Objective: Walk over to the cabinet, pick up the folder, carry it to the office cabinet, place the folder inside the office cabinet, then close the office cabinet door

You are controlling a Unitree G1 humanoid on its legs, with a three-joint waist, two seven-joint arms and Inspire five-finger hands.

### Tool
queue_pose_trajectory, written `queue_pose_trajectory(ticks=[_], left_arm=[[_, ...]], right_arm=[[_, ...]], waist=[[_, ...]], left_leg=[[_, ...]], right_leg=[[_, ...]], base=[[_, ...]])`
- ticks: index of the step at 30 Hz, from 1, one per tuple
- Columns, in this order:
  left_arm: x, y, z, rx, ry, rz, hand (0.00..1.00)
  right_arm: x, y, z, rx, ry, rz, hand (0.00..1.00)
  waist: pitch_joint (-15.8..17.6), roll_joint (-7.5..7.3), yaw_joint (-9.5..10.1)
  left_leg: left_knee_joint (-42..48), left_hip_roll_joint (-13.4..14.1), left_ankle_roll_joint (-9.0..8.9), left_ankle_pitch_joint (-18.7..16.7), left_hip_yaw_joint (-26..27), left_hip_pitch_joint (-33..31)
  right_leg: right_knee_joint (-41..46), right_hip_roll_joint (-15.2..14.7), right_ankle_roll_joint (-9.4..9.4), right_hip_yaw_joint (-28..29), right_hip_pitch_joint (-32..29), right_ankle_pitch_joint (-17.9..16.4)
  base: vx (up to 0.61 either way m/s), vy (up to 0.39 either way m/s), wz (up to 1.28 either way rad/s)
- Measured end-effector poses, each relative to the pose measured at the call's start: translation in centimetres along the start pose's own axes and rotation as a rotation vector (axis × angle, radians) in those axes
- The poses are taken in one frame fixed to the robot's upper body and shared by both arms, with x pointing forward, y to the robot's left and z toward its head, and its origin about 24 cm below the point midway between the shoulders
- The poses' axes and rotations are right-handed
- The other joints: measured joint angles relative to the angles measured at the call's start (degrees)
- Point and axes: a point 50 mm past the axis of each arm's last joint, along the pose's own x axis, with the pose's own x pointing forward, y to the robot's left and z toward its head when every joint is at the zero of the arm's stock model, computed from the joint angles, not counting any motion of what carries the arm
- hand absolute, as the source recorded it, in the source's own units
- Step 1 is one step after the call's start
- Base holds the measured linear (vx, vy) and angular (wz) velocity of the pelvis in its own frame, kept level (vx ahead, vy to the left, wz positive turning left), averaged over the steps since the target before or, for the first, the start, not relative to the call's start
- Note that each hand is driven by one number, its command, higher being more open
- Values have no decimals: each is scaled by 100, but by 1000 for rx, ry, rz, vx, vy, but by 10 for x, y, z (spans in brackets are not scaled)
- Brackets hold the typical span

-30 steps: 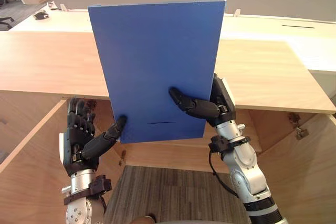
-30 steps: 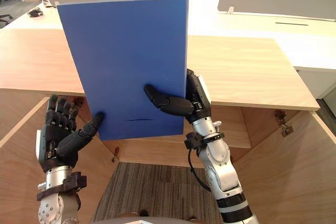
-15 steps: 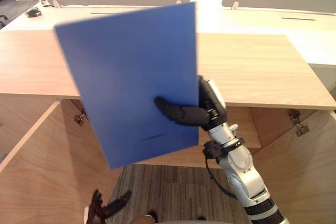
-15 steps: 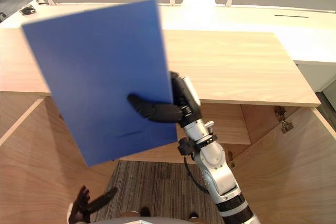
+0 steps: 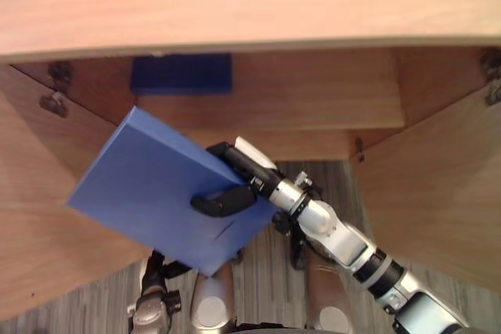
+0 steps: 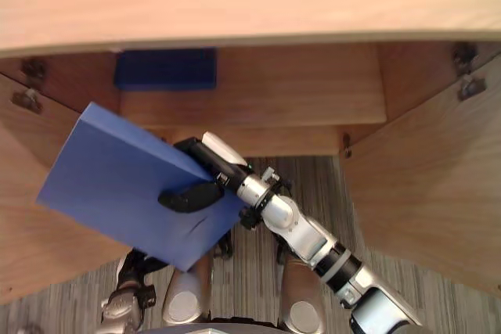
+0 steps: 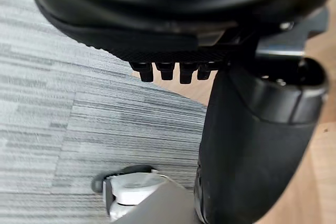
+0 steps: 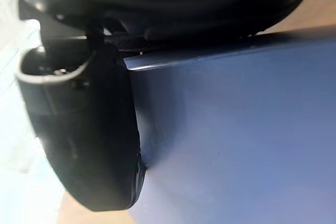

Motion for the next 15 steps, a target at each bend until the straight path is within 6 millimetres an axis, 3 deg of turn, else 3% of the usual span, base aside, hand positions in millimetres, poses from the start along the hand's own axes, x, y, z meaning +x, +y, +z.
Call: queue_pose_trajectory(ticks=[3, 5, 6, 10, 15], left_arm=[[7, -7, 15, -6, -42, -7, 100], [10, -14, 28, -26, -89, -10, 100], [11, -15, 39, -47, -131, -8, 100], [11, -21, 55, -136, -190, 5, 100], [10, -26, 68, -201, -232, 9, 100]], right_arm=[[8, -25, -11, 16, 53, -111, 0], [9, -59, -17, 129, 83, -299, 0], [9, -81, -12, 237, 42, -438, 0], [12, -132, 11, 496, -119, -755, 0], [8, -172, 31, 692, -268, -989, 0]], waist=[[35, 36, 47], [85, 98, 117], [145, 98, 125], [252, 90, 164], [277, 92, 167]], left_leg=[[428, 59, 72, -31, -71, -676], [856, 162, 90, -132, -174, -1217], [1081, 173, 111, -165, -251, -1524], [1491, 224, 132, -245, -305, -2089], [1652, 236, 136, -251, -400, -2420]], right_leg=[[456, -10, -19, -28, -679, -78], [849, -15, -37, -99, -1167, -177], [1088, -50, -28, -157, -1442, -249], [1509, -89, -29, -176, -1990, -357], [1668, -106, -53, -244, -2274, -384]], base=[[-84, -28, -1], [-120, -36, 3], [-107, -23, 10], [-89, -7, 2], [-32, -20, 3]])
